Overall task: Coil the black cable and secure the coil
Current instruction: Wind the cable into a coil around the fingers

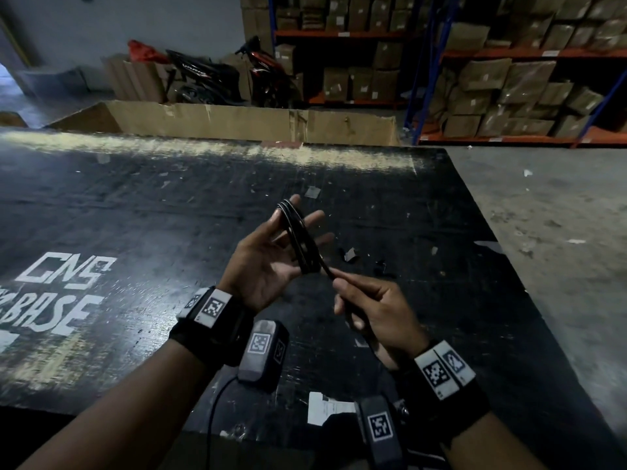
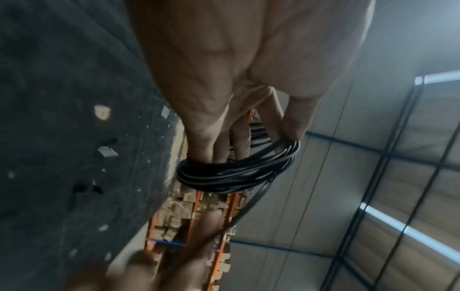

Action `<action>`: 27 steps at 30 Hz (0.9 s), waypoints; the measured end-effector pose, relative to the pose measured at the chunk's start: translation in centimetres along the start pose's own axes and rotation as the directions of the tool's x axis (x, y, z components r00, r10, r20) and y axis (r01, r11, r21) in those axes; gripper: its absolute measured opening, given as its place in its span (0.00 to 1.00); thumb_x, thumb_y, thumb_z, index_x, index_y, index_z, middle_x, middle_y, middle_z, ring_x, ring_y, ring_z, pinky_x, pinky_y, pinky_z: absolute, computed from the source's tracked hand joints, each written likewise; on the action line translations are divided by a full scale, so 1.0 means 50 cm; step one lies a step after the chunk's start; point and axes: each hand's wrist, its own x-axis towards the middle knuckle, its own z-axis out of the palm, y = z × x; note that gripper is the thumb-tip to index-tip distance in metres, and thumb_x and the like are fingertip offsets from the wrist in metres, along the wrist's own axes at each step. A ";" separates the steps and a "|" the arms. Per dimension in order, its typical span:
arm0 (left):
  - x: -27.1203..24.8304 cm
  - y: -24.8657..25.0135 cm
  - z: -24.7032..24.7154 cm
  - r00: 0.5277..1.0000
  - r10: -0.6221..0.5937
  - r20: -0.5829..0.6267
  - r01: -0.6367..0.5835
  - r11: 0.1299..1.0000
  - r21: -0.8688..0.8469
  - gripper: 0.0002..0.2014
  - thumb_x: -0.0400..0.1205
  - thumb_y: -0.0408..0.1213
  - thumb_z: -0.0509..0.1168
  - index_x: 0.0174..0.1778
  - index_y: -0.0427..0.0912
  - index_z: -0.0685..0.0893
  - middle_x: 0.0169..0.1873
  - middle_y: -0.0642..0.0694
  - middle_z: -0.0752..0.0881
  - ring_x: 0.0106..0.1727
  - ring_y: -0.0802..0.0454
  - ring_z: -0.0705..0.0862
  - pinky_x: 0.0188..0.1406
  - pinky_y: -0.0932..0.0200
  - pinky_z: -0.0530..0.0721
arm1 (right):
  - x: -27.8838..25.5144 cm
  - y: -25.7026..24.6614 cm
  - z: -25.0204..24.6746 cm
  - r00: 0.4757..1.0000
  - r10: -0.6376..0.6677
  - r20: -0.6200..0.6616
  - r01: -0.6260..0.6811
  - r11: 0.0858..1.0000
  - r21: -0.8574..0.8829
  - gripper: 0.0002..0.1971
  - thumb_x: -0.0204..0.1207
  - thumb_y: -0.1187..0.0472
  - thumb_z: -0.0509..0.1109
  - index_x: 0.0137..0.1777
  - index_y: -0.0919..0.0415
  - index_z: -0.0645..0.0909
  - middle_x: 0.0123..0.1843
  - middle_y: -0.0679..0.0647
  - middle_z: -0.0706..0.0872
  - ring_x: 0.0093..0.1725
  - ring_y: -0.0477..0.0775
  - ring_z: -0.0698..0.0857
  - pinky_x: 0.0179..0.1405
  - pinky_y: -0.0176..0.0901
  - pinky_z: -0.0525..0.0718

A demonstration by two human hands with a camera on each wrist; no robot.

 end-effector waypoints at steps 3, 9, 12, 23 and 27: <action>0.005 0.013 0.010 0.999 0.027 0.043 -0.023 0.996 -0.092 0.20 0.88 0.48 0.58 0.73 0.53 0.85 0.79 0.35 0.80 0.78 0.23 0.77 0.79 0.18 0.66 | -0.009 0.022 -0.014 0.997 0.059 0.043 -0.061 0.997 0.041 0.16 0.75 0.59 0.73 0.61 0.61 0.91 0.30 0.55 0.86 0.17 0.43 0.70 0.17 0.31 0.69; -0.001 0.022 0.030 0.981 0.058 0.184 -0.014 0.973 -0.231 0.19 0.91 0.48 0.54 0.71 0.52 0.86 0.82 0.32 0.76 0.78 0.21 0.76 0.72 0.16 0.71 | -0.007 0.047 -0.027 0.986 0.163 0.024 -0.162 0.987 -0.013 0.11 0.75 0.58 0.74 0.54 0.59 0.93 0.27 0.53 0.84 0.18 0.42 0.69 0.16 0.30 0.63; -0.009 0.031 0.037 0.954 0.034 0.297 0.047 0.964 -0.261 0.21 0.94 0.49 0.49 0.75 0.51 0.83 0.84 0.31 0.71 0.81 0.20 0.71 0.75 0.15 0.68 | 0.005 0.057 -0.044 0.979 0.201 0.021 -0.196 0.972 -0.130 0.09 0.82 0.61 0.70 0.48 0.61 0.92 0.25 0.50 0.79 0.18 0.42 0.68 0.17 0.31 0.62; -0.069 -0.018 -0.001 0.880 -0.349 0.321 0.245 0.914 0.322 0.23 0.86 0.39 0.65 0.76 0.35 0.81 0.81 0.28 0.75 0.81 0.22 0.73 0.78 0.13 0.58 | 0.129 -0.083 -0.095 0.997 -0.013 0.079 0.067 0.673 -0.737 0.13 0.73 0.56 0.81 0.29 0.60 0.87 0.26 0.52 0.87 0.26 0.40 0.78 0.27 0.33 0.73; -0.069 -0.047 -0.015 0.930 -0.342 0.137 0.227 0.824 0.518 0.23 0.85 0.37 0.64 0.74 0.27 0.81 0.74 0.37 0.85 0.78 0.29 0.79 0.75 0.29 0.75 | 0.133 -0.151 -0.055 0.988 0.029 0.150 0.106 0.576 -0.810 0.14 0.71 0.52 0.83 0.28 0.57 0.88 0.26 0.54 0.87 0.22 0.41 0.77 0.23 0.33 0.73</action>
